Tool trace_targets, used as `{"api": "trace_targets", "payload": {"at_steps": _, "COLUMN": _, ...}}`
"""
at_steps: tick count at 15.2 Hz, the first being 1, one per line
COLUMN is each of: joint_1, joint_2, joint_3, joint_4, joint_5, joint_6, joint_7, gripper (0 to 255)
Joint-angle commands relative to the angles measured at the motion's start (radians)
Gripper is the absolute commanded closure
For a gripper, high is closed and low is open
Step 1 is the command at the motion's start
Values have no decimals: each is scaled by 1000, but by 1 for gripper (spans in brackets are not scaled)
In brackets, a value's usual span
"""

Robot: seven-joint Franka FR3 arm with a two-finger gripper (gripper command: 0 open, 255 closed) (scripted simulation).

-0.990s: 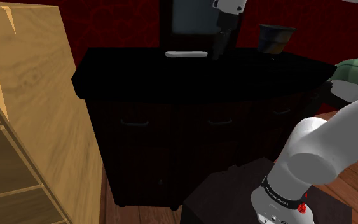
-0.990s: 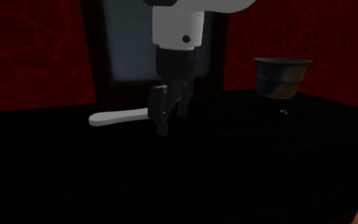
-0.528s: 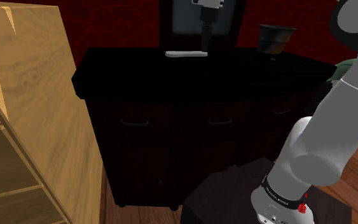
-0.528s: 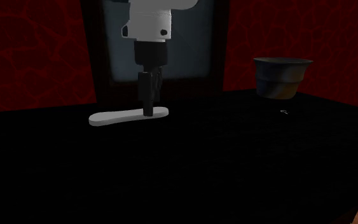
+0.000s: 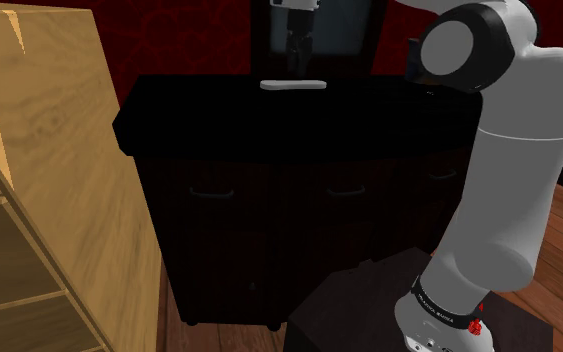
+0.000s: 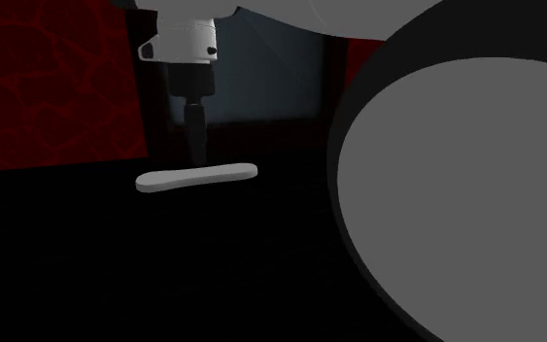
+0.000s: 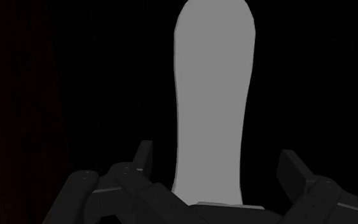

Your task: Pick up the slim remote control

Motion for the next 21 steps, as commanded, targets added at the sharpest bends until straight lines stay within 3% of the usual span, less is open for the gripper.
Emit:
{"api": "trace_targets", "payload": {"at_steps": 1, "joint_1": 3, "joint_2": -4, "joint_3": 3, "joint_4": -29, "joint_5": -2, "joint_6": 25, "joint_7": -8, "gripper": 0}}
{"api": "trace_targets", "payload": {"at_steps": 5, "joint_1": 15, "joint_2": -35, "joint_3": 5, "joint_4": -135, "joint_5": -14, "joint_6": 101, "joint_7": -4, "gripper": 0}}
{"api": "trace_targets", "payload": {"at_steps": 7, "joint_1": 14, "joint_2": -35, "joint_3": 5, "joint_4": -135, "joint_5": -14, "joint_6": 101, "joint_7": -4, "gripper": 0}}
{"api": "trace_targets", "payload": {"at_steps": 8, "joint_1": 14, "joint_2": -33, "joint_3": 5, "joint_4": -133, "joint_5": -14, "joint_6": 100, "joint_7": -4, "gripper": 255}}
{"api": "trace_targets", "payload": {"at_steps": 17, "joint_1": 14, "joint_2": -35, "joint_3": 5, "joint_4": -135, "joint_5": -14, "joint_6": 101, "joint_7": -4, "gripper": 255}}
{"api": "trace_targets", "payload": {"at_steps": 21, "joint_1": 5, "joint_2": -8, "joint_3": 3, "joint_4": -44, "joint_5": -4, "joint_6": 35, "joint_7": -8, "gripper": 255}}
